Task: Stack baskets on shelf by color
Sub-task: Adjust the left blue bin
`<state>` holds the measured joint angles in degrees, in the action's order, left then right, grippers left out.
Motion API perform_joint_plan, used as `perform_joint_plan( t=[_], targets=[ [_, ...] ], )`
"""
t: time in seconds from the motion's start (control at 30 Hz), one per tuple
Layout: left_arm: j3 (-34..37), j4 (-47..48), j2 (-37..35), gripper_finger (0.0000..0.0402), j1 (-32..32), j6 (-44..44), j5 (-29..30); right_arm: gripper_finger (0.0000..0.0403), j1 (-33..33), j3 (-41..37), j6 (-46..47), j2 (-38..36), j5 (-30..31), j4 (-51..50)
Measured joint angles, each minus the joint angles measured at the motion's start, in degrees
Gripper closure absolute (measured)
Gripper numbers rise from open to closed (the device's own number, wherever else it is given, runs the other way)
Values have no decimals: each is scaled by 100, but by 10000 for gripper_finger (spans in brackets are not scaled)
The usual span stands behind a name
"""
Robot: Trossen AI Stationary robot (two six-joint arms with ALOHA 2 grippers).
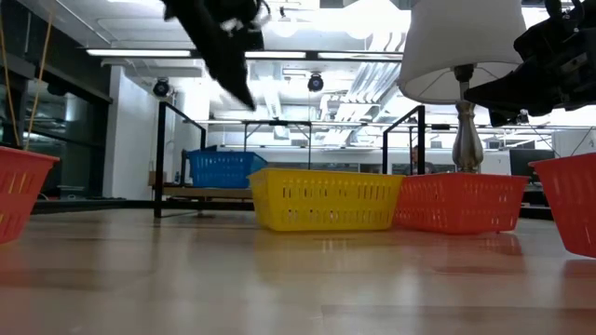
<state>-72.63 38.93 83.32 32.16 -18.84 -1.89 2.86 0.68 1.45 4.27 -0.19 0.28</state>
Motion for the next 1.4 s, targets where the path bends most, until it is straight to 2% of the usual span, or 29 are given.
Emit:
perform_joint_plan(
  t=[0.1,0.17,0.4,0.5,0.57,0.73,0.9,1.03,1.2,1.3,1.4],
  targets=[
    [343,-388,-551,285,-238,774,-887,402,0,-2,0,0,0,0],
    [794,-921,-996,290,-496,1184,-1064,402,2,-1,0,0,-2,0],
    [2997,-3524,-2886,310,-1873,2091,-876,402,1,0,0,0,0,2],
    [3768,-4601,-3576,314,-2568,2120,-595,402,1,-2,0,0,-1,1],
    [4103,-5002,-4002,315,-2959,2044,-290,402,0,-1,0,-2,0,1],
    [4280,-5015,-4657,314,-3623,1822,334,402,0,-2,-145,-2,4,24],
    [4280,-4980,-4939,314,-3952,1702,397,402,1,-6,-787,-2,21,139],
    [4280,-4975,-4963,314,-4091,1683,410,402,0,-6,298,0,-130,570],
    [4280,-4958,-4850,314,-4253,1714,554,402,2,-6,2084,15,492,1717],
    [4280,-4954,-4786,314,-4308,1702,786,402,2,-6,2544,24,540,2175],
    [4280,-4950,-4695,314,-4315,1631,878,402,0,-6,2557,144,119,2797]
  ],
)
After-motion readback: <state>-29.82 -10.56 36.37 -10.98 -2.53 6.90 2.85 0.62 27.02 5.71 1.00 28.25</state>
